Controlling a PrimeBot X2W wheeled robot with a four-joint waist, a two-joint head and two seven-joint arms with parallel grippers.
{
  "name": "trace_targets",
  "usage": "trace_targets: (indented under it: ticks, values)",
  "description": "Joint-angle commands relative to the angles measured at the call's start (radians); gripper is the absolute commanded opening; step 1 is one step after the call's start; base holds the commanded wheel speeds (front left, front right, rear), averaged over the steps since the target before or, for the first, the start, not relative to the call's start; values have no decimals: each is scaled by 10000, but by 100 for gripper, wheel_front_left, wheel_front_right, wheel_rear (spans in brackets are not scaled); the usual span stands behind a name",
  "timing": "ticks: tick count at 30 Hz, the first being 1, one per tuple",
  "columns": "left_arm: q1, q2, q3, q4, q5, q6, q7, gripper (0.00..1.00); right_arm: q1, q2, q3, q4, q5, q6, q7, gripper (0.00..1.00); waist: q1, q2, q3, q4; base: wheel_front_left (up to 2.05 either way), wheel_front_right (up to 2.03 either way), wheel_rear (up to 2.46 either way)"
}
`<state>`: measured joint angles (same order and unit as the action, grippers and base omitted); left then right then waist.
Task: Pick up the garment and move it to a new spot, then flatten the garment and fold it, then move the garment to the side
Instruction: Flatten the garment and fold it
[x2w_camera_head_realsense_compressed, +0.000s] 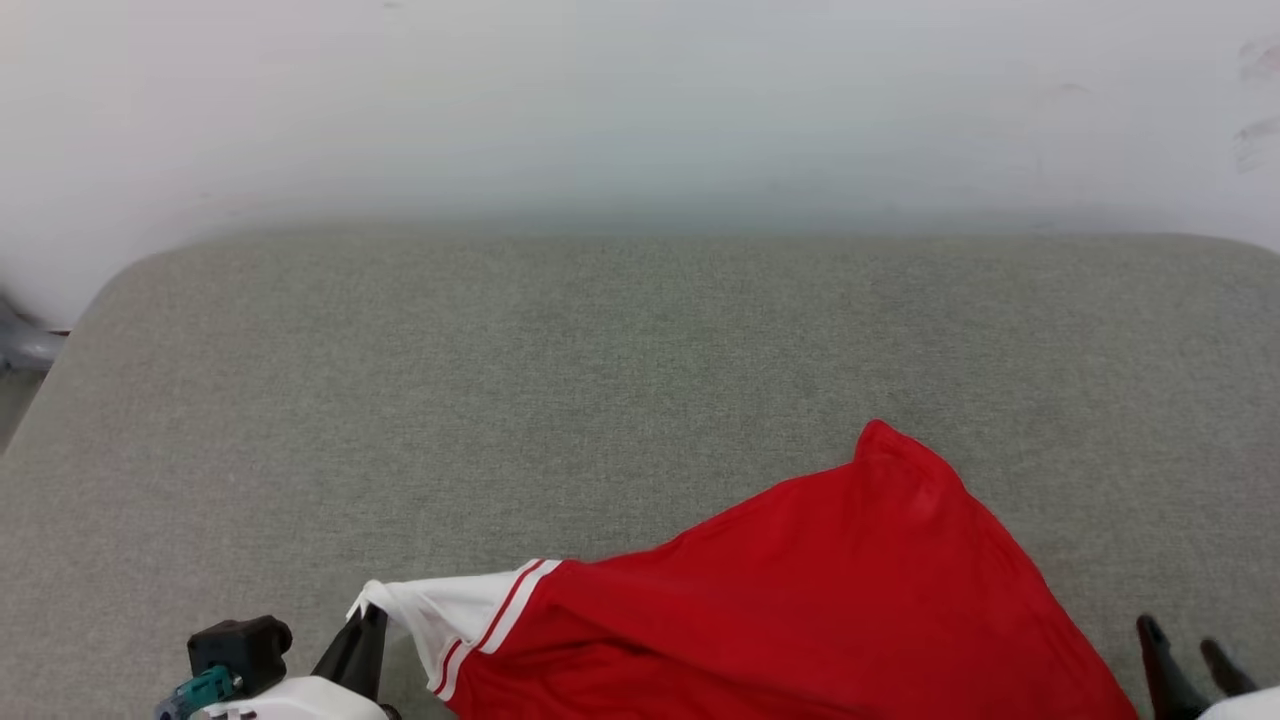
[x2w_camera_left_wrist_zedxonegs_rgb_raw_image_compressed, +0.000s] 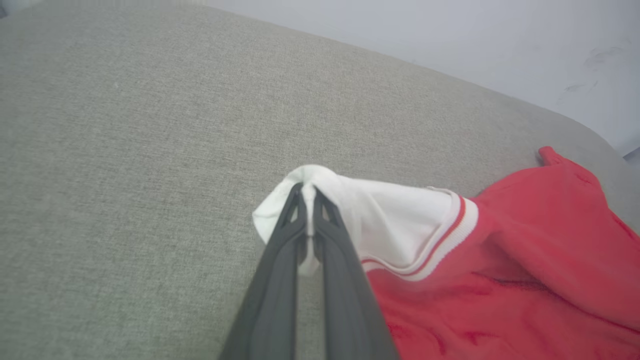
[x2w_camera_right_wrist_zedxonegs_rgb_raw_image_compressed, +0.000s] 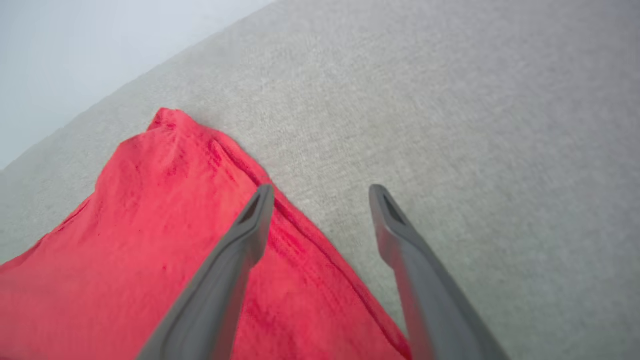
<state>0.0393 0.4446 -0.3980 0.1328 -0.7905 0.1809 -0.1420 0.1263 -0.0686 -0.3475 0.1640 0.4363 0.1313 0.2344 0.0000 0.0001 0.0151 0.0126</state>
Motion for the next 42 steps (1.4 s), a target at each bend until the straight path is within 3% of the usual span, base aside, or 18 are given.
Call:
trace_targets:
  ticks: [1, 6, 12, 17, 25, 30, 38, 39, 40, 42]
  values:
    - [-161, 17, 8, -16, 54, 44, -6, 0, -213, -272, 149, 74, -72, -13, -436, 100, 0, -1, 87, 68, 0, 0, 0]
    - [-521, -59, -51, -151, 157, 64, -18, 0, -1531, -1108, 1180, 673, -276, -10, -1642, 100, 0, -1, 441, 257, 0, 0, 0]
    - [-1216, -277, -203, -297, 357, -37, -134, 0, -3403, -2206, 2401, 1277, -377, -10, -1227, 100, 0, -1, 1242, 633, 0, 0, 0]
    - [-1781, -506, -368, -259, 512, -128, -254, 0, -4642, -3083, 3477, 1540, -113, -10, 330, 100, 0, -1, 1805, 999, 0, 0, 0]
    - [-2410, -783, -568, -418, 709, -213, -401, 0, -5918, -4330, 5823, 1355, 917, -13, 4088, 100, 0, -1, 2524, 1421, 0, 0, 0]
    - [-2730, -924, -642, -492, 806, -250, -497, 0, -6430, -4707, 6939, 1367, 1226, -13, 4675, 100, 0, -1, 2998, 1631, 0, 0, 0]
    - [-2906, -1020, -697, -593, 914, -249, -656, 0, -5966, -4742, 8809, 2591, 2272, 18, 5778, 100, 0, -1, 3264, 1778, 0, 0, 0]
    - [-2899, -1025, -699, -597, 908, -246, -666, 0, -5891, -4738, 8974, 2743, 2470, 18, 5992, 49, 0, -1, 3263, 1777, 0, 0, 0]
    - [-2899, -1025, -699, -597, 908, -246, -666, 0, -5891, -4738, 8974, 2743, 2470, 18, 5992, 49, 0, -1, 3263, 1777, 0, 0, 0]
    - [-2881, -1024, -693, -590, 876, -243, -668, 0, -5850, -4700, 9202, 2846, 2734, 46, 6162, 0, 0, -1, 3249, 1757, 0, 0, 0]
